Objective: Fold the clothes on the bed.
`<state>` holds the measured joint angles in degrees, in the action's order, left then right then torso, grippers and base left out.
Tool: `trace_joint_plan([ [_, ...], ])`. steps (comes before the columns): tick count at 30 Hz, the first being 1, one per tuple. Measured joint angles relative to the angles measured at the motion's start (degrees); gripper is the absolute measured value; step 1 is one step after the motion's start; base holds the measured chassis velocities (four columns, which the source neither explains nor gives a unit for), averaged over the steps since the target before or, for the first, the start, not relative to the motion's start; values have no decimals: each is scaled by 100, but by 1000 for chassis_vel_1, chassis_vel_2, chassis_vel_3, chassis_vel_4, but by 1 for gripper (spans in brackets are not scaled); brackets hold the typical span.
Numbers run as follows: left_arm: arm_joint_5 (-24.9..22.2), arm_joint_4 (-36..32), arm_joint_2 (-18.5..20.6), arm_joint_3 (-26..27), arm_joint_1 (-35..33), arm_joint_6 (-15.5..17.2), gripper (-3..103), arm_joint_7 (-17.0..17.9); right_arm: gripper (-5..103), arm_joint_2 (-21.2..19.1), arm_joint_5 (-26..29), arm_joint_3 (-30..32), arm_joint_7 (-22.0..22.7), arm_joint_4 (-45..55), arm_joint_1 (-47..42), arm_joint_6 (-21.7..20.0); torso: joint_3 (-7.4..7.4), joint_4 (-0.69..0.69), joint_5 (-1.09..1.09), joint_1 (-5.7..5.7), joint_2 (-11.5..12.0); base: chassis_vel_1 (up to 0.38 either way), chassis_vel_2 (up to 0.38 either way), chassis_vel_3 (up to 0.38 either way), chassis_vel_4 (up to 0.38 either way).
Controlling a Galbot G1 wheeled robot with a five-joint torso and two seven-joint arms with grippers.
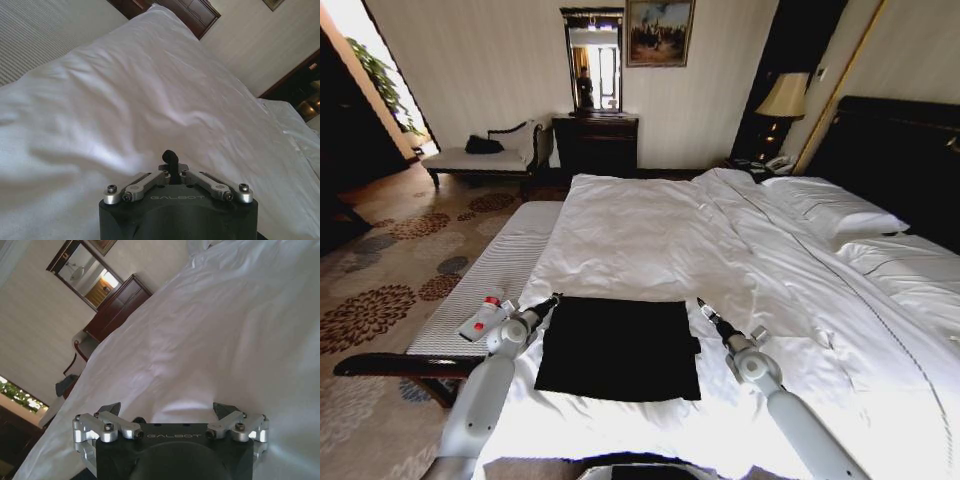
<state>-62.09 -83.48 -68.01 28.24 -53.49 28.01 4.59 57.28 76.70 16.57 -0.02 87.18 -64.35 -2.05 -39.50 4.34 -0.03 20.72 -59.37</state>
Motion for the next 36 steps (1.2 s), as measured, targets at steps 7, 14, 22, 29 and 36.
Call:
trace_joint_plan([
  [7,57,24,-76,-41,23,1,2,13,100,71,-16,-209,-363,-452,288,-27,1,-1,0,0,0,0,0,0,0],
  [14,95,7,-142,-78,46,4,2,14,100,133,152,-514,-581,-615,590,-28,1,-2,0,0,0,0,0,0,0],
  [22,112,-65,-143,-69,4,7,2,11,100,246,171,-690,-707,-548,654,-55,0,-1,0,0,0,0,0,0,0],
  [29,105,-115,-104,-39,-40,9,2,1,80,267,151,-693,-831,-458,545,-55,0,0,0,0,0,0,0,0,0],
  [36,107,-150,-129,-43,-59,7,2,-1,58,317,121,-700,-831,-416,543,-20,0,-1,0,0,0,0,0,0,0],
])
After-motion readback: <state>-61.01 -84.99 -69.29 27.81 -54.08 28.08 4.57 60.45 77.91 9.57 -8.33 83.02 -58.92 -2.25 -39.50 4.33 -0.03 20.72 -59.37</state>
